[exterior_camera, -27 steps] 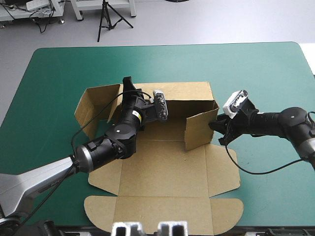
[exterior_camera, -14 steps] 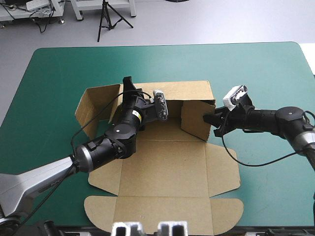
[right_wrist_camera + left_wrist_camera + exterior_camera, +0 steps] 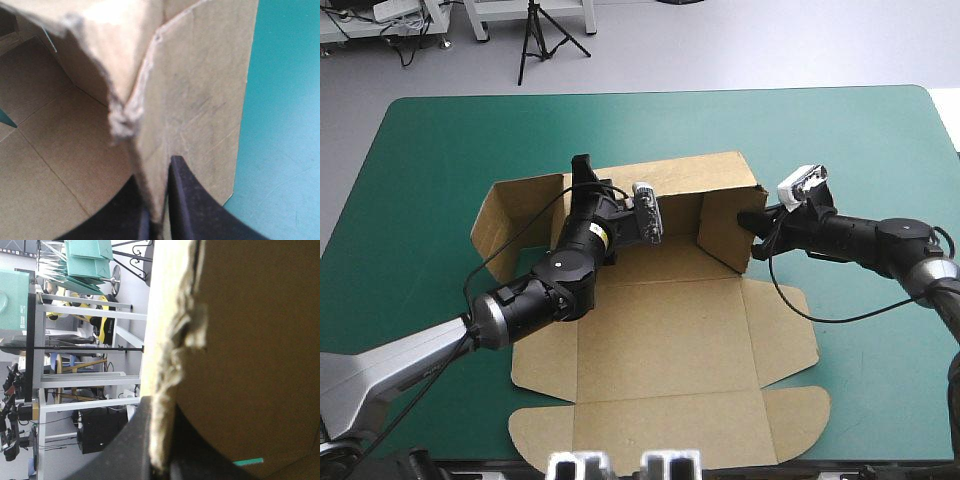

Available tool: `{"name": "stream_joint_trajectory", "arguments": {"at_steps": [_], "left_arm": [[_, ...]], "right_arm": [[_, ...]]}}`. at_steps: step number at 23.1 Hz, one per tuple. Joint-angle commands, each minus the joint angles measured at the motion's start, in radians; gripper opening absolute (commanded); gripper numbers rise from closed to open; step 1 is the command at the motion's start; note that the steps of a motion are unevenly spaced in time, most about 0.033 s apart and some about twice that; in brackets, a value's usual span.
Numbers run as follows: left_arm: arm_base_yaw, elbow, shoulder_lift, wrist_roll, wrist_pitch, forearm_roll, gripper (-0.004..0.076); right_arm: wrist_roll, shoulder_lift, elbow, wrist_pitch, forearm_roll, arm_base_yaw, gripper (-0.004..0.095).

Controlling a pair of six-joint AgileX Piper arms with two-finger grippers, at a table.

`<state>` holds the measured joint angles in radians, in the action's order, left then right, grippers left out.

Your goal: Fold the box

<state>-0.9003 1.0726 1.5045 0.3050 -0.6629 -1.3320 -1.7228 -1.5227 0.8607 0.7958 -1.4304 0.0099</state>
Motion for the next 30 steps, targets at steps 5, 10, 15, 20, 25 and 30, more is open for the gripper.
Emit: {"name": "stream_joint_trajectory", "arguments": {"at_steps": [5,10,15,20,25,30], "left_arm": [[-0.013,0.022,-0.018,0.019,0.092,0.002,0.0003],[-0.013,0.022,0.022,0.019,-0.003,-0.127,0.0214],[-0.018,0.022,0.044,0.022,-0.04,-0.125,0.0407],[-0.11,0.022,0.041,0.056,-0.069,-0.125,0.0406],[-0.221,0.022,0.041,0.078,-0.167,-0.127,0.0406],[-0.29,0.022,0.02,0.115,-0.23,-0.14,0.0405]], "right_arm": [[-0.01,0.023,0.025,0.043,-0.047,0.002,0.0004],[0.031,0.023,0.025,0.043,0.023,0.002,0.0004],[0.046,0.023,0.025,0.043,0.051,0.002,0.0002],[0.057,0.023,0.025,0.043,0.057,0.002,0.0001],[0.077,0.023,0.025,0.037,0.068,0.002,0.0002],[0.077,0.023,0.025,0.031,0.068,0.002,0.0002]]}}
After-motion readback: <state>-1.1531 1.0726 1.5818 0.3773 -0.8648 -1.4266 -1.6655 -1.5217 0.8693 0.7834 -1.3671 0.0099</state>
